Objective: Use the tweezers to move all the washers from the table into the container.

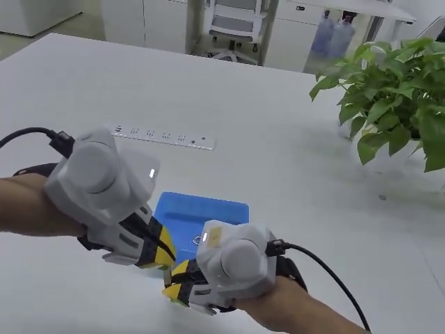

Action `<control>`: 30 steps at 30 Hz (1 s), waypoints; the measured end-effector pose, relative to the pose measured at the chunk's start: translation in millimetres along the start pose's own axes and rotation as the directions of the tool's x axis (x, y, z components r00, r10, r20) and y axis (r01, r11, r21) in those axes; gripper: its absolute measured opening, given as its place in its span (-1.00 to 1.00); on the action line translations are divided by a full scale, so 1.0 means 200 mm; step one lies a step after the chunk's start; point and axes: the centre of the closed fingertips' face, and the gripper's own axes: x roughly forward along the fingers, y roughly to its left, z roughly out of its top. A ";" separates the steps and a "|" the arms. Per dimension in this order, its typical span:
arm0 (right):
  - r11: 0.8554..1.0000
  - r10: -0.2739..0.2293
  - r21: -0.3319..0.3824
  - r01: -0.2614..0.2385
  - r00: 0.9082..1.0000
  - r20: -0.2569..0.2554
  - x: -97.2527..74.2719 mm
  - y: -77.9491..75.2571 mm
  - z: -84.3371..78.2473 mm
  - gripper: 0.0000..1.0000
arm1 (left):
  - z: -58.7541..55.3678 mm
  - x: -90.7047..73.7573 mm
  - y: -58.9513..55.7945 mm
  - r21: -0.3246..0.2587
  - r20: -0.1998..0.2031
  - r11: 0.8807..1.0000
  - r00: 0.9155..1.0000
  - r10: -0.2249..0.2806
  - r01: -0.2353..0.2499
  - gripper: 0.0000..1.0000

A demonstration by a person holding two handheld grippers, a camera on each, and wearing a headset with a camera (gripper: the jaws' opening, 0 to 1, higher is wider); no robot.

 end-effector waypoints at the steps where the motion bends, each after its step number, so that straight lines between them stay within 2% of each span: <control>1: 1.000 -0.003 -0.001 0.003 1.000 0.000 0.00 0.00 0.00 -0.81 | 0.00 0.00 0.00 0.001 0.000 1.000 1.000 0.000 0.000 -0.90; 18: 1.000 -0.023 0.020 0.023 0.999 0.022 -0.11 -0.02 0.09 -0.81 | 0.11 -0.09 0.01 0.025 -0.002 1.000 1.000 0.003 -0.003 -0.90; 30: 0.998 -0.056 0.021 0.055 0.998 0.029 -0.18 -0.07 0.17 -0.81 | 0.19 -0.16 0.05 0.069 -0.002 0.998 1.000 0.005 -0.005 -0.90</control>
